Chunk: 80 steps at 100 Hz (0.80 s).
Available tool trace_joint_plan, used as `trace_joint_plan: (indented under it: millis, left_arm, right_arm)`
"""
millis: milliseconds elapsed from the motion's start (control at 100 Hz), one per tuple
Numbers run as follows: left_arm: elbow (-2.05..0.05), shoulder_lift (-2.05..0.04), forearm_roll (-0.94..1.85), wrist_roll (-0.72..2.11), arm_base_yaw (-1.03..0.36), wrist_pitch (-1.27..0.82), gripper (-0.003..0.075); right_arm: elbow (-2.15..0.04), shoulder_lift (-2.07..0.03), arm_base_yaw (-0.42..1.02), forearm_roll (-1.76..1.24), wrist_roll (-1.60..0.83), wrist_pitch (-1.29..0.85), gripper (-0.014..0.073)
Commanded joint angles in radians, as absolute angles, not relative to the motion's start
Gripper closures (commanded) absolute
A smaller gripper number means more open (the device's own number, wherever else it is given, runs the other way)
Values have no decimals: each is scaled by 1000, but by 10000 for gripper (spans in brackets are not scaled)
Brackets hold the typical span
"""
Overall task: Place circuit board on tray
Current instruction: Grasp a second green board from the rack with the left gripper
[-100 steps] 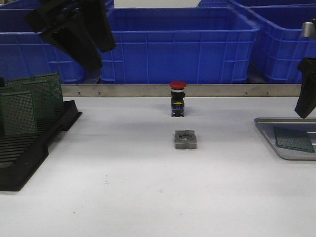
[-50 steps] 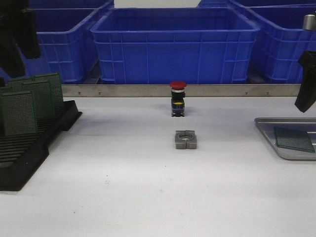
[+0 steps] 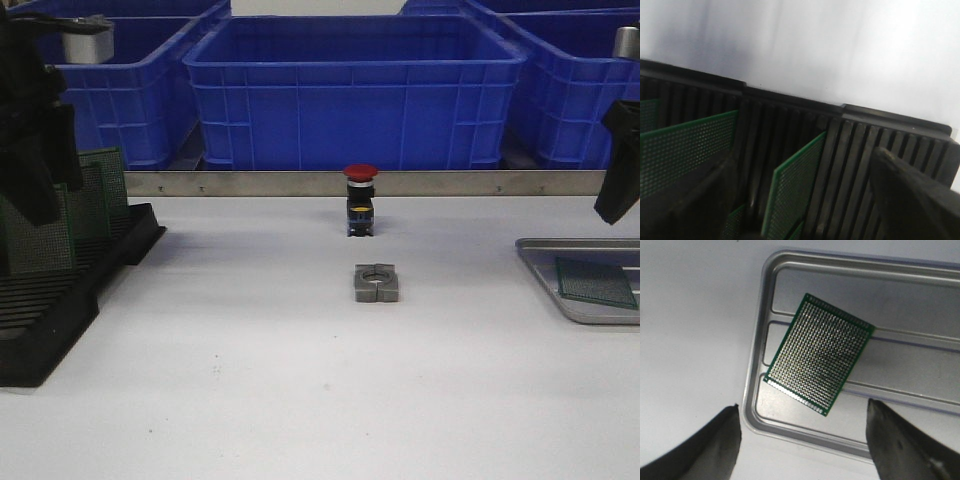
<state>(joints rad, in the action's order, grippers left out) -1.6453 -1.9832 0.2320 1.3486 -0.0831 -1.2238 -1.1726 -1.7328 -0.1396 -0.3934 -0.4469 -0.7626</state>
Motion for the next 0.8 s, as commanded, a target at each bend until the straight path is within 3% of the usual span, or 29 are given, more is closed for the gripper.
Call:
trace_joint_plan:
  millis: [0, 60, 150, 420, 790]
  left_arm:
    - [-1676, -1955, 246, 1336, -82, -1272, 209]
    - [-1676, -1962, 243, 1336, -82, -1272, 219]
    - [-1676, -1964, 229, 1336, -82, -1272, 303]
    - [-1678, -1964, 199, 1336, -82, -1276, 741]
    - [-1739, -1935, 224, 1336, -90, -1276, 741]
  right_arm:
    - [-1202, -1682, -145, -418, -449, -745, 57]
    - [-1202, -1682, -145, -418, -449, -745, 57]
    - [-1202, -1682, -145, -418, -449, -745, 57]
    - [-1202, -1682, -145, -418, -449, -747, 57]
    - [-1202, -1681, -144, -418, -455, -742, 57]
